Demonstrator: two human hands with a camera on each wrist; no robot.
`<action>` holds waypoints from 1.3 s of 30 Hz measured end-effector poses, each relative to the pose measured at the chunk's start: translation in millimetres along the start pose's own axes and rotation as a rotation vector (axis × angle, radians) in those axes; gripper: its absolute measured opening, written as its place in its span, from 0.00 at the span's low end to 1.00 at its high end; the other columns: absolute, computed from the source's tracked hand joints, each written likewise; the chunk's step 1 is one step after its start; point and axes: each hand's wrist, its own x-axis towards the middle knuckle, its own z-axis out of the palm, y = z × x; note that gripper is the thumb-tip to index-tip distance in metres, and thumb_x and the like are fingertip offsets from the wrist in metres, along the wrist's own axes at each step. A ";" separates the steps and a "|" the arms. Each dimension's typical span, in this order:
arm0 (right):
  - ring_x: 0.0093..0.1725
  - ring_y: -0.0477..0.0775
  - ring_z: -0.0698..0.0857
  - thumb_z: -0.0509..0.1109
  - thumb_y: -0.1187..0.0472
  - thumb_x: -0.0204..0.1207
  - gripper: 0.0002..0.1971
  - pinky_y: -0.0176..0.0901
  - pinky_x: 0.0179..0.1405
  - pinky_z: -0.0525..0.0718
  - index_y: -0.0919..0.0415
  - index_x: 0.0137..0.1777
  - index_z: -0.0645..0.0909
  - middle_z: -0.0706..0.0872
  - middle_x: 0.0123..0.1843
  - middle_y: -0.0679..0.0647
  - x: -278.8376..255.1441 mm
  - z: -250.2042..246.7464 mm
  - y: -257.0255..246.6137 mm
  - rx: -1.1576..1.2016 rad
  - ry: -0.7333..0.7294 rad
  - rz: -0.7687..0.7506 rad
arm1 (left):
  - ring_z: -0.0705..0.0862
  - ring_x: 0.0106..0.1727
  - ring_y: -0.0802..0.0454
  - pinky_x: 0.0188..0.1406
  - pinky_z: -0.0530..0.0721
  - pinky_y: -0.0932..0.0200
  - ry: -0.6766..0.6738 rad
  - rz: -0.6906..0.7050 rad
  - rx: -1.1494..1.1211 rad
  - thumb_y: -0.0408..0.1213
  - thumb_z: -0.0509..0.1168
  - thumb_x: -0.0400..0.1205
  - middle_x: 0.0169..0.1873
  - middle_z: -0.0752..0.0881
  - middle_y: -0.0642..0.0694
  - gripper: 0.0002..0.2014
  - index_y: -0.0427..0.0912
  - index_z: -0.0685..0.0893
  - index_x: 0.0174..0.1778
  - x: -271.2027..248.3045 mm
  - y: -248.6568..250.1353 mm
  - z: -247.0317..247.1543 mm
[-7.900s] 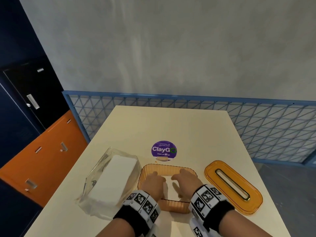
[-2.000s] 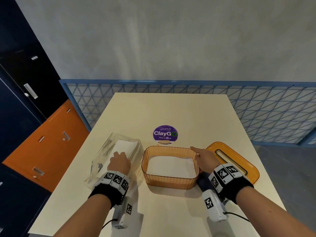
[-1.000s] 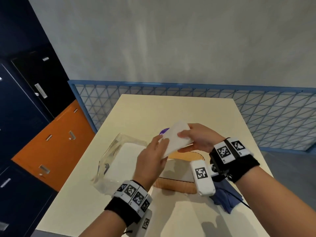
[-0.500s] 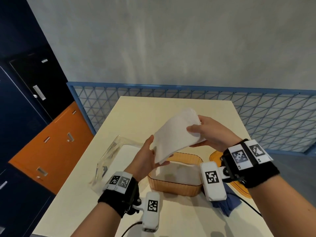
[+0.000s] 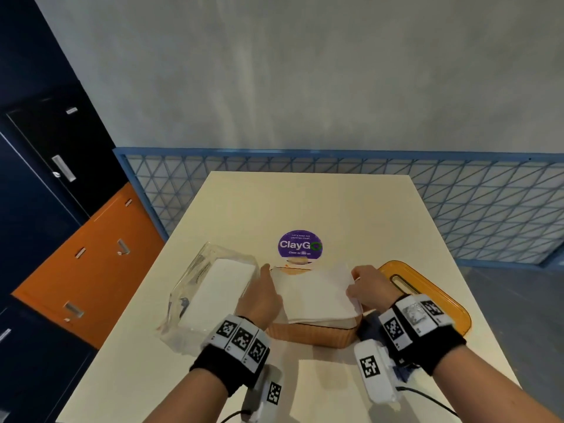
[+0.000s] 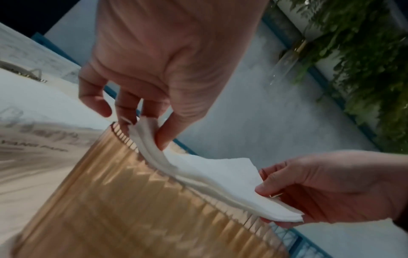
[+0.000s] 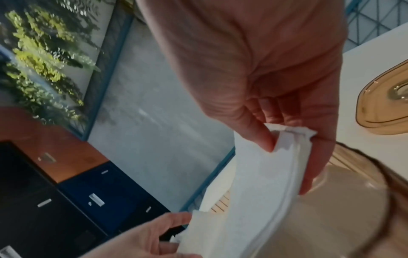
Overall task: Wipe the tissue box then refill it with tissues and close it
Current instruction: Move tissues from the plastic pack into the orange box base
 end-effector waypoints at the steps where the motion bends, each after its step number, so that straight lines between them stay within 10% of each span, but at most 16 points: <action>1: 0.36 0.54 0.72 0.62 0.72 0.73 0.14 0.36 0.24 0.64 0.60 0.29 0.64 0.70 0.31 0.52 0.0 4.1 1.4 -0.050 0.004 0.005 | 0.80 0.64 0.41 0.63 0.76 0.45 0.011 0.015 0.081 0.31 0.58 0.80 0.64 0.80 0.42 0.32 0.46 0.54 0.80 -0.1 0.1 2.8; 4: 0.39 0.56 0.76 0.59 0.69 0.77 0.16 0.36 0.24 0.64 0.58 0.28 0.62 0.71 0.32 0.52 2.4 16.0 3.7 -0.166 0.047 -0.004 | 0.81 0.62 0.42 0.64 0.73 0.44 0.050 0.070 0.324 0.30 0.56 0.82 0.61 0.82 0.43 0.30 0.45 0.54 0.80 -0.4 5.9 10.1; 8: 0.64 0.63 0.81 0.58 0.69 0.80 0.06 0.46 0.50 0.78 0.64 0.51 0.76 0.82 0.63 0.65 -4.4 26.1 -4.1 -0.287 0.112 -0.071 | 0.80 0.64 0.41 0.66 0.71 0.43 0.030 0.071 0.478 0.32 0.56 0.83 0.62 0.82 0.41 0.30 0.48 0.53 0.80 3.3 5.9 19.5; 13: 0.63 0.60 0.78 0.64 0.68 0.77 0.19 0.46 0.54 0.80 0.63 0.68 0.68 0.76 0.65 0.60 -16.7 40.7 -3.4 -0.533 0.304 -0.211 | 0.74 0.69 0.44 0.62 0.73 0.48 0.192 0.239 0.613 0.33 0.62 0.82 0.67 0.75 0.44 0.30 0.47 0.58 0.80 0.8 5.9 24.5; 15: 0.65 0.58 0.76 0.63 0.67 0.78 0.20 0.46 0.55 0.79 0.59 0.70 0.68 0.75 0.66 0.58 -16.2 45.5 -3.0 -0.637 0.355 -0.295 | 0.73 0.70 0.43 0.65 0.75 0.49 0.064 0.316 0.566 0.32 0.62 0.81 0.68 0.74 0.42 0.26 0.46 0.67 0.77 5.6 5.3 27.9; 22: 0.69 0.60 0.76 0.60 0.62 0.80 0.17 0.60 0.75 0.61 0.54 0.68 0.72 0.76 0.68 0.59 2.5 56.2 -6.5 -0.900 0.020 -0.264 | 0.71 0.76 0.46 0.74 0.70 0.57 -0.287 0.272 0.506 0.32 0.64 0.82 0.73 0.75 0.42 0.20 0.41 0.76 0.71 19.6 15.9 31.0; 27: 0.64 0.63 0.79 0.61 0.65 0.80 0.16 0.53 0.62 0.78 0.59 0.68 0.71 0.72 0.67 0.60 8.8 56.6 -11.0 -0.820 -0.071 -0.216 | 0.76 0.70 0.43 0.67 0.76 0.55 -0.309 0.239 0.450 0.34 0.66 0.80 0.68 0.78 0.39 0.20 0.40 0.75 0.69 20.5 16.2 31.4; 35: 0.58 0.55 0.81 0.58 0.61 0.81 0.15 0.45 0.47 0.80 0.55 0.66 0.77 0.81 0.58 0.55 3.8 27.3 13.0 -0.367 0.427 -0.386 | 0.80 0.60 0.43 0.55 0.83 0.49 0.363 0.239 0.117 0.26 0.57 0.81 0.56 0.84 0.40 0.15 0.40 0.83 0.60 25.7 -11.9 -18.0; 39: 0.65 0.58 0.78 0.56 0.57 0.84 0.21 0.46 0.57 0.79 0.58 0.76 0.68 0.76 0.67 0.59 5.8 23.9 36.3 -0.297 0.346 -0.263 | 0.71 0.71 0.42 0.63 0.77 0.47 0.255 -0.015 0.351 0.38 0.58 0.85 0.68 0.74 0.39 0.17 0.41 0.73 0.70 34.7 -51.9 -22.6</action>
